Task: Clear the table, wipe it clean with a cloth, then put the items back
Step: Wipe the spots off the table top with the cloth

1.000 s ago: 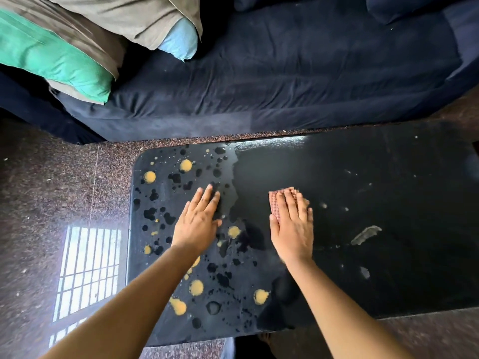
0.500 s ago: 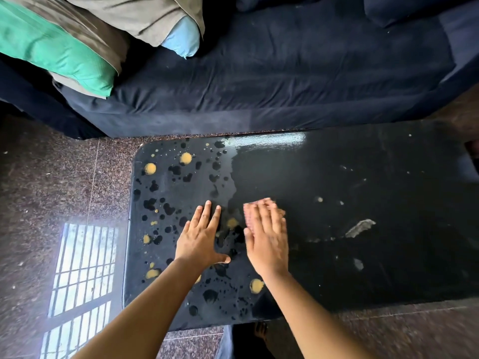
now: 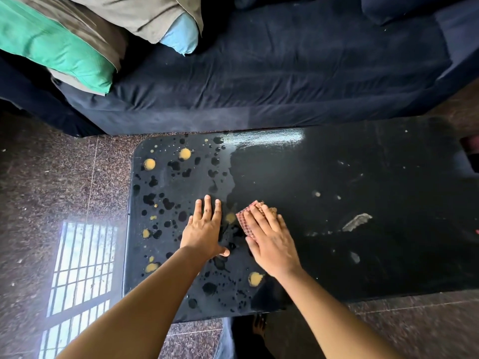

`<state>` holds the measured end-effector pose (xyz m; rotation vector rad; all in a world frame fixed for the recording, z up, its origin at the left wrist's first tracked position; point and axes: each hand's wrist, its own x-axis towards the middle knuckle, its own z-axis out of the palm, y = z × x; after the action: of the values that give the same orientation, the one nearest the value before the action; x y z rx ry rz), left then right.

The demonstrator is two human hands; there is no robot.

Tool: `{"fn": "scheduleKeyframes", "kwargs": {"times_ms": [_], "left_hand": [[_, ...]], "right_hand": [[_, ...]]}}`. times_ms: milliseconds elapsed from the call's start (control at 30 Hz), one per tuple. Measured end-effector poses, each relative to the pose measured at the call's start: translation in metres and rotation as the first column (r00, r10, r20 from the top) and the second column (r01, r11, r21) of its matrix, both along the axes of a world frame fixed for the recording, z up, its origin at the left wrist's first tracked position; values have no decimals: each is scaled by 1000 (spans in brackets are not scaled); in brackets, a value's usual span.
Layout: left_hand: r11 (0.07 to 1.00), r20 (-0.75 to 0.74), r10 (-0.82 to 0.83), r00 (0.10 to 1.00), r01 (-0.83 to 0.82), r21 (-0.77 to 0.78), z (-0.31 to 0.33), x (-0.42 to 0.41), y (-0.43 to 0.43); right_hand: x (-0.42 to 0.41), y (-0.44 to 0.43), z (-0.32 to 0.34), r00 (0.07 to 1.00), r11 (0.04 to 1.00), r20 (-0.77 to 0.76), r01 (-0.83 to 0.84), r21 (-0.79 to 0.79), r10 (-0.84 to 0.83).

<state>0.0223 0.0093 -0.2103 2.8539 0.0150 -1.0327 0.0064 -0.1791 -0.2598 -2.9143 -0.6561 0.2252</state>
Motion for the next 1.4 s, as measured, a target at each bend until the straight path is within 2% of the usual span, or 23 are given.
{"fn": "scheduleKeyframes", "kwargs": {"times_ms": [67,133,200,267,367,433,467,533,600,667,733,800,867,900,933,1000,1067,1133,1200,1267,1300,1333,1400], "left_hand": [[1000,-10,3,1000,-3,-7,0,0,1],[1000,-8,5,1000,-5,-15,0,1,1],[1000,-8,3,1000,-3,-19,-1,1,0],[1000,-8,1,1000,-1,-15,-2,1,-1],[1000,-12,9,1000,-9,-17,-2,1,1],[1000,-11,9,1000,-9,-13,-3,1,2],[1000,-17,8,1000,-8,-13,-3,0,2],[1000,-19,6,1000,-6,-13,-4,0,3],[1000,-11,8,1000,-8,-16,-4,0,3],[1000,-11,11,1000,-11,-22,-5,1,2],[999,-10,19,1000,-19,-30,-5,0,2],[999,-7,28,1000,-28,-43,-6,0,2],[998,-3,24,1000,-24,-49,-7,0,3],[999,-9,22,1000,-23,-50,-7,0,3],[999,-10,20,1000,-21,-50,-7,0,3],[999,2,19,1000,-19,-51,-7,-1,4],[998,4,23,1000,-23,-55,-6,-1,5],[998,9,27,1000,-27,-64,-6,-2,5],[996,12,43,999,-42,-77,-6,-2,4],[996,15,46,999,-45,-80,-6,-2,5],[996,12,48,999,-46,-81,-6,-2,6],[996,8,47,999,-46,-82,-6,-2,6],[995,16,47,999,-46,-85,-6,-2,5]], "right_hand": [[3,-21,-2,990,990,-21,138,-33,-138],[4,-25,0,918,918,-25,396,-33,-397],[0,-10,0,858,858,-11,514,-10,-514],[-5,9,2,885,885,-11,465,38,-465],[-12,14,1,998,997,14,67,35,-68],[-9,-4,-2,993,993,28,-119,2,119],[-8,-15,-4,995,995,20,-96,-11,96],[-7,-30,-3,986,986,-13,168,-18,-168],[-6,-25,0,899,900,-32,436,4,-436],[-9,-3,3,840,839,-31,542,54,-541],[-17,18,6,893,888,-39,449,100,-447],[-28,22,4,988,985,-23,154,79,-153],[-27,3,1,998,998,4,-57,39,57],[-26,-9,-1,998,998,9,-55,10,55],[-24,-20,-2,1000,1000,0,27,-9,-27],[-20,-30,0,949,949,-20,315,0,-315],[-21,-15,1,868,868,-25,497,16,-496],[-28,8,5,881,877,-27,472,83,-472],[-39,17,5,977,972,-11,213,98,-213],[-37,3,3,999,997,5,-54,59,54],[-32,-6,2,995,995,9,-98,31,98],[-26,-14,1,999,999,5,-50,8,50],[-11,-19,2,968,968,-17,252,16,-252]]}}
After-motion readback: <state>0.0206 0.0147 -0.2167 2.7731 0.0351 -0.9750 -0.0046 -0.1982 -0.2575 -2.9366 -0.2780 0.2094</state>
